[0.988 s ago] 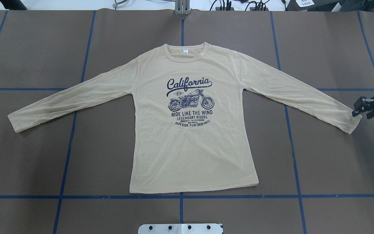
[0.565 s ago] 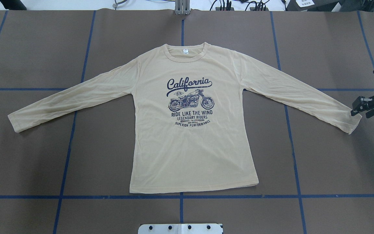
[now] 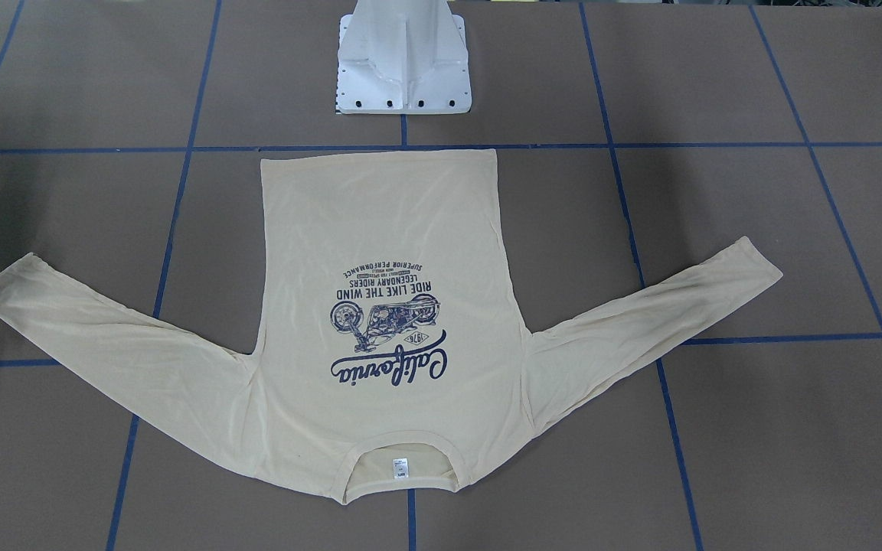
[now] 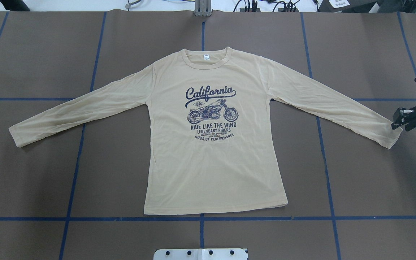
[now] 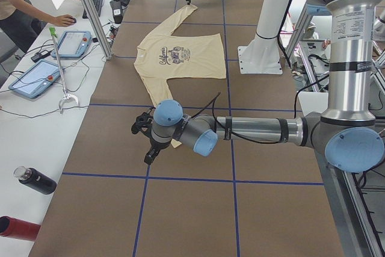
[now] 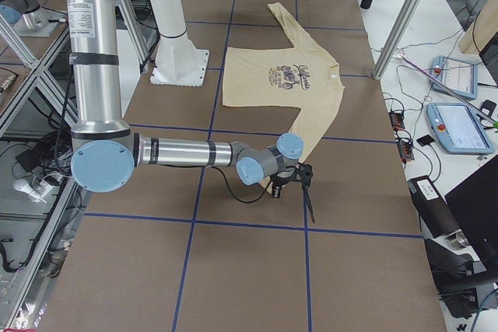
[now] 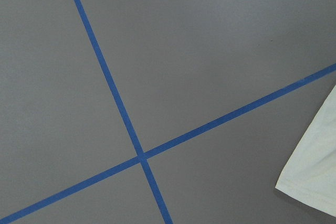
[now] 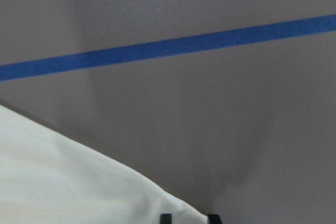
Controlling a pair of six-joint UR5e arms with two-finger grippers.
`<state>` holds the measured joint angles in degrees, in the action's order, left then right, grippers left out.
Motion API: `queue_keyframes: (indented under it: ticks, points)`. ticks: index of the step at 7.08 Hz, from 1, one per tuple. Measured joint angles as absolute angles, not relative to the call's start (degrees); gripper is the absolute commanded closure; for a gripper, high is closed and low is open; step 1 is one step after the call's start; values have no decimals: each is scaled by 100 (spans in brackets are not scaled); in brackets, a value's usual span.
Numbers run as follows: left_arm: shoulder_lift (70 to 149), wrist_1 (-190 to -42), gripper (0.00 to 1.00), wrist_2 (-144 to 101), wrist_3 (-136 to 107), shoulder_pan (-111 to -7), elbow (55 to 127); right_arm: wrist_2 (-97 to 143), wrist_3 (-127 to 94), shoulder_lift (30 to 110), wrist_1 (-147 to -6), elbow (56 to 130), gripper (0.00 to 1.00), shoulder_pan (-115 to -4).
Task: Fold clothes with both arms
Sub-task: 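Lower the right gripper to the cuff of the sleeve nearest it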
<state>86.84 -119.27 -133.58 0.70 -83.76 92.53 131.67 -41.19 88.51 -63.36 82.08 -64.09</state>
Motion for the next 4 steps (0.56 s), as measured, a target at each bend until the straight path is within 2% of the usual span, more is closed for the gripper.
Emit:
queue_keyframes:
  ticks: [2, 3, 4]
  points:
    - [8684, -11927, 0, -13359, 70, -8382, 9255, 13170, -4131, 8824, -6337, 8206, 100, -6367]
    - [8682, -11927, 0, -13359, 70, -8383, 9258, 13183, -4131, 8781, -6335, 8208, 93, -6360]
    - [8678, -11927, 0, -13359, 70, -8384, 9268, 13199, -4131, 8753, -6331, 8218, 40, -6359]
